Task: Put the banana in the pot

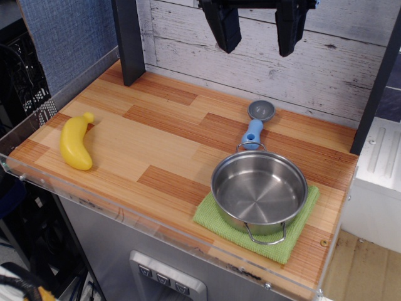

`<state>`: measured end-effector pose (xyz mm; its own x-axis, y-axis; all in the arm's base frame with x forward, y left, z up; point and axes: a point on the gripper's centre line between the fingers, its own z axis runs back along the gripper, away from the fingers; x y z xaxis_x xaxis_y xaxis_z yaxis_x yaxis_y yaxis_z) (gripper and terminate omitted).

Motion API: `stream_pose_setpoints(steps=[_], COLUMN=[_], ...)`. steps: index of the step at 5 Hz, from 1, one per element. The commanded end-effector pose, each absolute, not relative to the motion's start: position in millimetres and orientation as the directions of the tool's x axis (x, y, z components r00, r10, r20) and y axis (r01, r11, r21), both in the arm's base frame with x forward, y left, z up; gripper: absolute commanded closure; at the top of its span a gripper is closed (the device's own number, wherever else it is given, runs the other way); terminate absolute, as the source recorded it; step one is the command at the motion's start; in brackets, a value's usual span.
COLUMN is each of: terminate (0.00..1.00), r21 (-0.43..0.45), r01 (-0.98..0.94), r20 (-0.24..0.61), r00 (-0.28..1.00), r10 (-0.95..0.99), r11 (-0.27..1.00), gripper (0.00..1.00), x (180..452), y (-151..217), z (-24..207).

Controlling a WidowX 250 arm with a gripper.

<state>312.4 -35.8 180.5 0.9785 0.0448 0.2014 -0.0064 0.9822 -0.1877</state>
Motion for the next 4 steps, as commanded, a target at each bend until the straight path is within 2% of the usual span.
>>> stream_pose_setpoints(steps=[1,3,4], terminate=[0.00,0.00,0.00], r21=[-0.188,-0.174,-0.181], r01=[-0.006,-0.059,-0.094], r20=[0.201,0.216,0.206], r00=[0.978,0.972,0.970], r10=[0.045,0.096,0.131], r11=[0.982,0.983,0.979], gripper=[0.00,0.00,0.00], x=[312,312,306], y=[-36,-13,10], z=[181,183,182])
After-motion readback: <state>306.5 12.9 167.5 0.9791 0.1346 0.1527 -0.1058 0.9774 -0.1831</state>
